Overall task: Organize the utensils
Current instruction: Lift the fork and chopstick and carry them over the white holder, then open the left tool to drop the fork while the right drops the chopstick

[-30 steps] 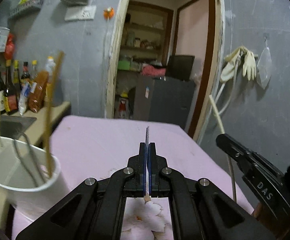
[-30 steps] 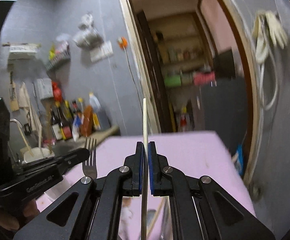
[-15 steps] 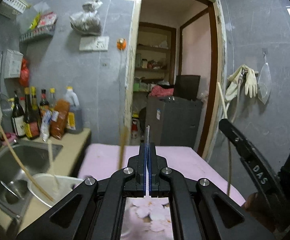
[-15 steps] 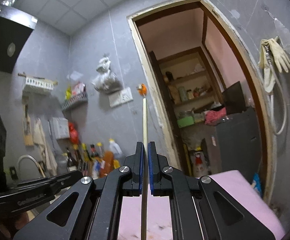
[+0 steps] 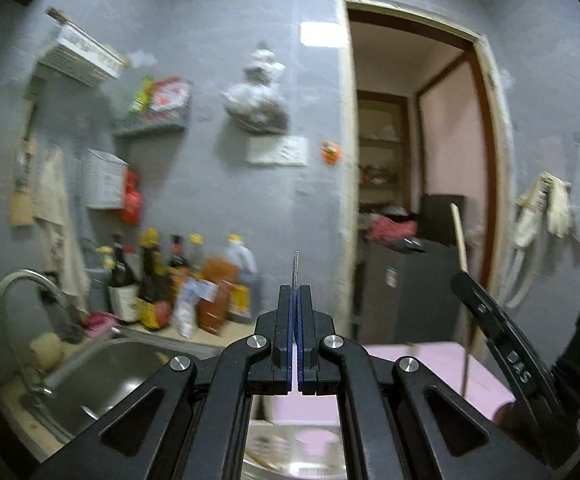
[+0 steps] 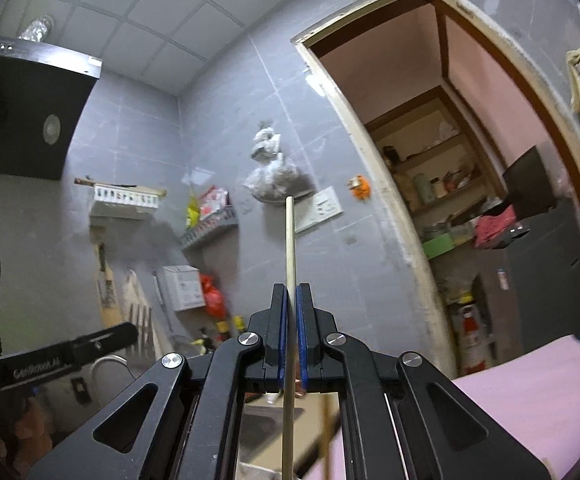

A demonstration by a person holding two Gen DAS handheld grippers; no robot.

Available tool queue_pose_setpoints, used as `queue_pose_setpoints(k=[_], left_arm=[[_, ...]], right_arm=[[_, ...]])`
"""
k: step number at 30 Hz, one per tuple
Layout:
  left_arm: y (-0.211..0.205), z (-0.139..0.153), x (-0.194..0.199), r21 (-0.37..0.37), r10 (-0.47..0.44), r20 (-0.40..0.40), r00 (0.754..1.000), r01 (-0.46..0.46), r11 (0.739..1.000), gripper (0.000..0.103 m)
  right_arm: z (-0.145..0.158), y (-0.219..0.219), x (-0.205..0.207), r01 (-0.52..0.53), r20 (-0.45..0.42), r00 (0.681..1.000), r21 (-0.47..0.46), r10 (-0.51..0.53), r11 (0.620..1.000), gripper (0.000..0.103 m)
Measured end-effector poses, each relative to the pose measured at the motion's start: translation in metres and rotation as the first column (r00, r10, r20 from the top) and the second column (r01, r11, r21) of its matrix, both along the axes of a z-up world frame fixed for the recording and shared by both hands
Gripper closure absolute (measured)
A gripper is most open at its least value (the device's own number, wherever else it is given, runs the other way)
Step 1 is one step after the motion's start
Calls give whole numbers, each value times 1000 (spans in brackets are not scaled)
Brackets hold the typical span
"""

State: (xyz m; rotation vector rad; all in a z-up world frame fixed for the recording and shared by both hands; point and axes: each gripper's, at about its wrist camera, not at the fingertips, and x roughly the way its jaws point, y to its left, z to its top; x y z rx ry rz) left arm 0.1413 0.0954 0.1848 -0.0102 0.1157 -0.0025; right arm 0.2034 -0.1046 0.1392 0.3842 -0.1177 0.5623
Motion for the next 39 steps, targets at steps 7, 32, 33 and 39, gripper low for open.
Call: queue_pose_setpoints(k=[7,32,33,39], left_arm=[[31,-15,17,35,122,-15,992,-121,992,103],[48,-79,65,47,121,-125,985,-116,992,103],[47,-80,66,45,112,-131,985,-107,993,103],[39,-89,70,42,61,-171,983,-54,998,102]], right_arm=[[-7,23,17,-32,-16,999,27,33,999,100],[-27,32,15,4,-26,1000,-94,-6,996,100],[-25,32,14,-1,-32,999,-105,-2,994,100],[-34,36,15,-24,-104,995,-190,5,981,100]])
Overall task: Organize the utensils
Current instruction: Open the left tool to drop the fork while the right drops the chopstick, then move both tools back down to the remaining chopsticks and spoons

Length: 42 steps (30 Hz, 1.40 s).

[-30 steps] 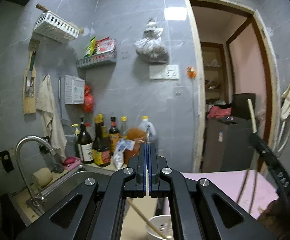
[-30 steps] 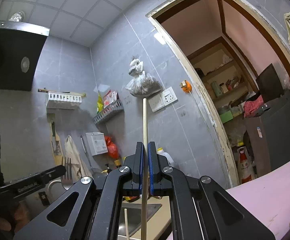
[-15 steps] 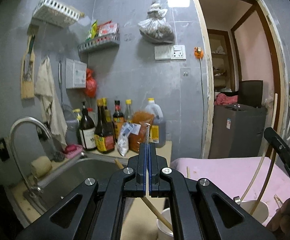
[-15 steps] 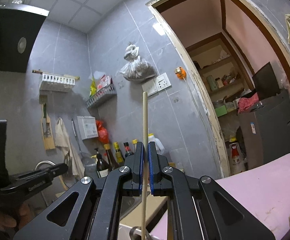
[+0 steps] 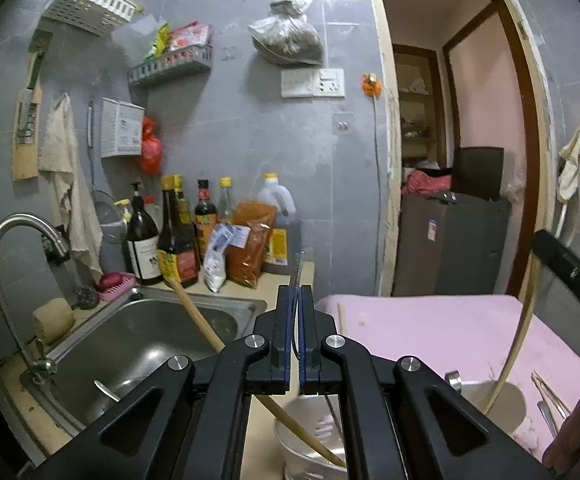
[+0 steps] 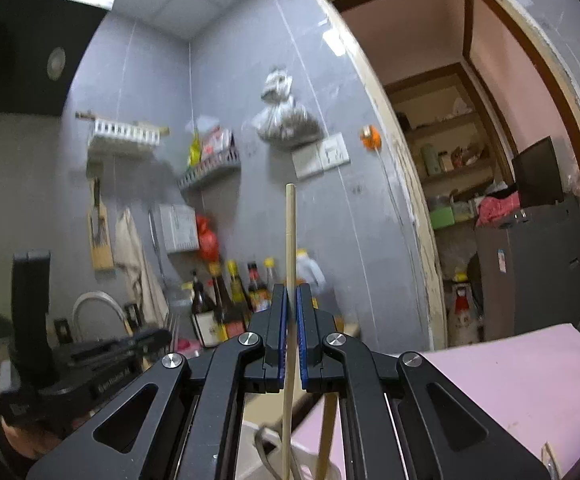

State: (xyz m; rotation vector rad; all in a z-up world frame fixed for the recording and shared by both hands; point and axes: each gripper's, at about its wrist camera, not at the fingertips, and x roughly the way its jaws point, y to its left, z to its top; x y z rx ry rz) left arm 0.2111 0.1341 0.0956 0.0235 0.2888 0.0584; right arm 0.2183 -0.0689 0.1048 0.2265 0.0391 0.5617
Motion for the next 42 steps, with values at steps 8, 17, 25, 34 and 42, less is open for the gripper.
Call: queue_pose_setpoints(k=[8,17,25,34,42], left_arm=[[-3,-13,1,-58,-58,-75,995,54,997,101],[0,-19,-10,-202,-91,-103,991,69,977,98],[5,-5,-24,-279,-83,-50,995,66,958,98],[-11,16,-41,-253,-92,27,995,96,963,71],[-38,25,-52,-232,-133,66,989,145,962,53]], right_arm=[[-25,7,1,-15,-81,997,-91,8,996,100],[-34,4,-2,-25,-136,991,-150,4,988,99],[-31,-1,-7,-34,-133,991,-145,15,989,96],[-10,-15,-26,-11,-56,998,-119,5,993,82],[7,-53,-43,51,-20,998,-117,-54,992,77]])
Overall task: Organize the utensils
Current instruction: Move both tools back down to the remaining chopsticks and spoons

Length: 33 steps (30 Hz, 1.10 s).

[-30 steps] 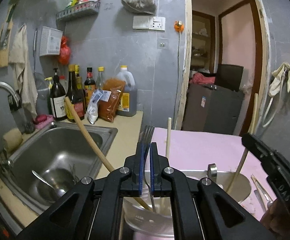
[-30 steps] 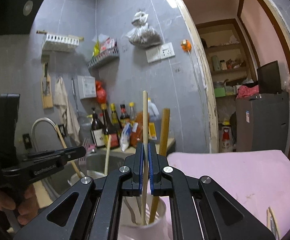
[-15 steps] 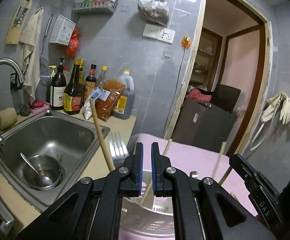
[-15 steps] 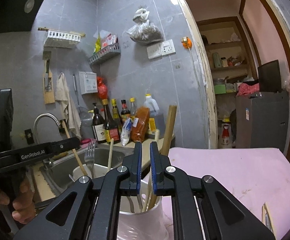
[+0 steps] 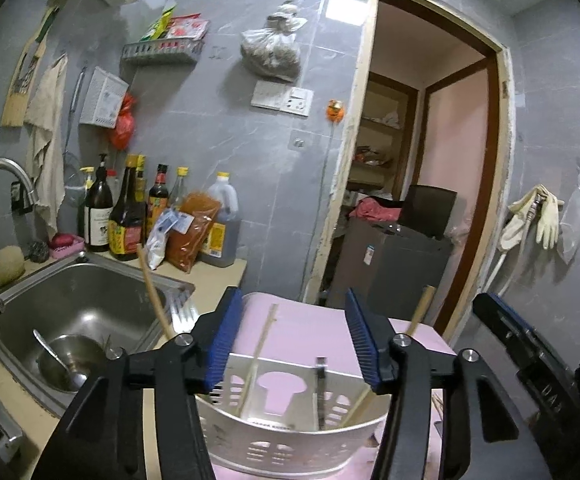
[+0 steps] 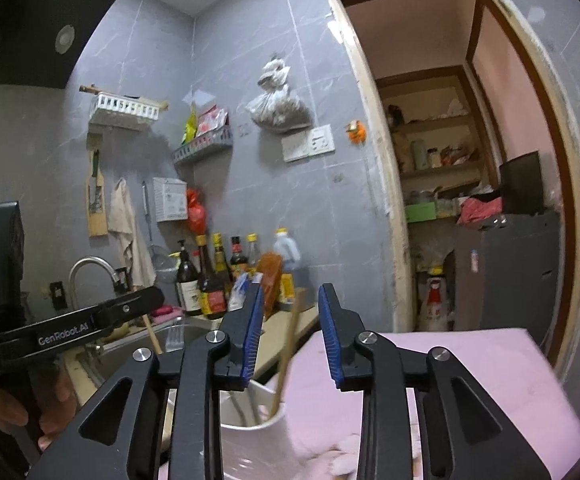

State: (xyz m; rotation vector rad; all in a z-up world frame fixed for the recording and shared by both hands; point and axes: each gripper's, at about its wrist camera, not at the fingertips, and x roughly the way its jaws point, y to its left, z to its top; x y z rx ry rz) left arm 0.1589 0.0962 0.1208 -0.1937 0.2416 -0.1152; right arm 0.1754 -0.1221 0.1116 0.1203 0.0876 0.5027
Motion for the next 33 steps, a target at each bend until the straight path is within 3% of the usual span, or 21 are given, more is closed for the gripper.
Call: queue_pose_setpoints(k=[5,7,15,20,33], left_arm=[[-21,-1,-5,17,-42,14,999,42,999,36],[-29,-2,-7,20,-59,19,998,58,998,29],[-69,-9,-16,65,-135,30,990,133,989,6],[-91,-20,-17,77,-173,14,985,171,982,3],[-132,-56,-17,72,-243,-83,967,249,966,2]], right_arm=[[7,-31,-12,58,21,998,-8,-58,998,50],[8,-42,-16,79,20,997,-20,-79,997,48],[7,-89,-35,156,20,988,-69,-155,985,22],[3,-108,-45,181,9,984,-84,-181,980,2],[-18,-140,-52,225,-20,973,-167,-231,960,0]])
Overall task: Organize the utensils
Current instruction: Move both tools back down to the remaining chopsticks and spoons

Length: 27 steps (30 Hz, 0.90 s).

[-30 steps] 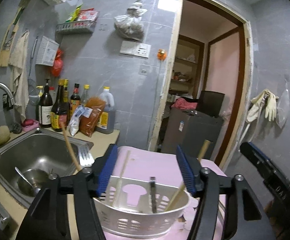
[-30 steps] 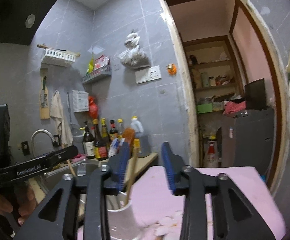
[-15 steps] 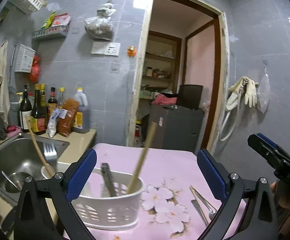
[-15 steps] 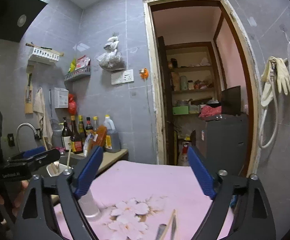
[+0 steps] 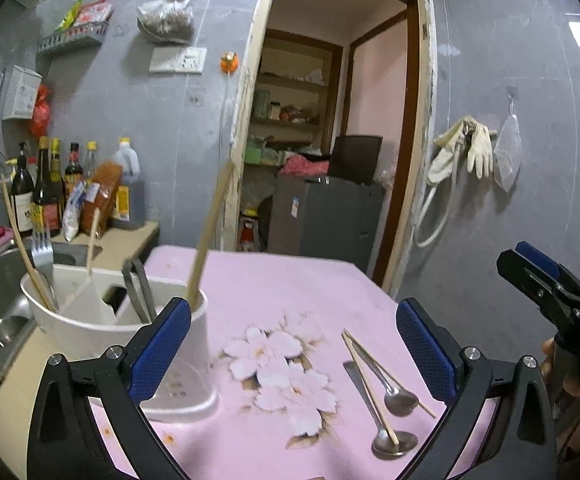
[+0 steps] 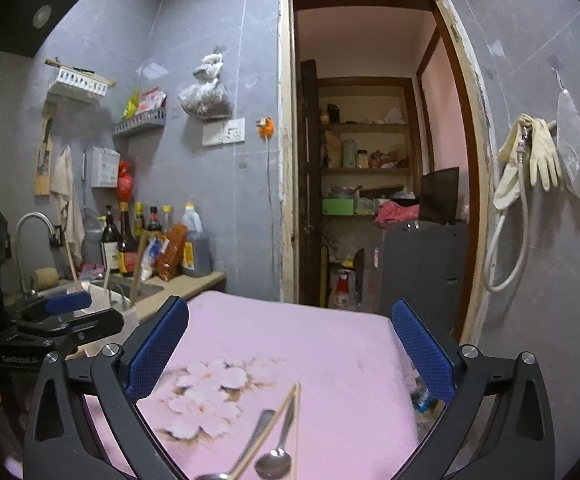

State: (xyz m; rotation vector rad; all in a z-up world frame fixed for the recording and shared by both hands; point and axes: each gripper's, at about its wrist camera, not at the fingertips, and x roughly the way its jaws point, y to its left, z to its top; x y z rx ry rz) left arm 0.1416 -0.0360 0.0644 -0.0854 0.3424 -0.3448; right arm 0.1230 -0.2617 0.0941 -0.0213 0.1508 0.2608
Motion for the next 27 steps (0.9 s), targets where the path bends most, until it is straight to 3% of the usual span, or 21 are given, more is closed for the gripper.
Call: queue_pose_setpoints(k=[15,18,27], left_arm=[[-35,-46,24,87,-66,-226,972,88,992,2],[-41,-53,33,104,-81,-279,957,114,988,2],[-54,-69,58,111,-137,-400,906,196,974,6]], right_arm=[[-39,-35,28,28,-205,978,-19,-31,999,2],[-46,-36,37,12,-256,966,-18,-16,1000,8],[-66,-34,63,-65,-418,908,-51,38,997,46]])
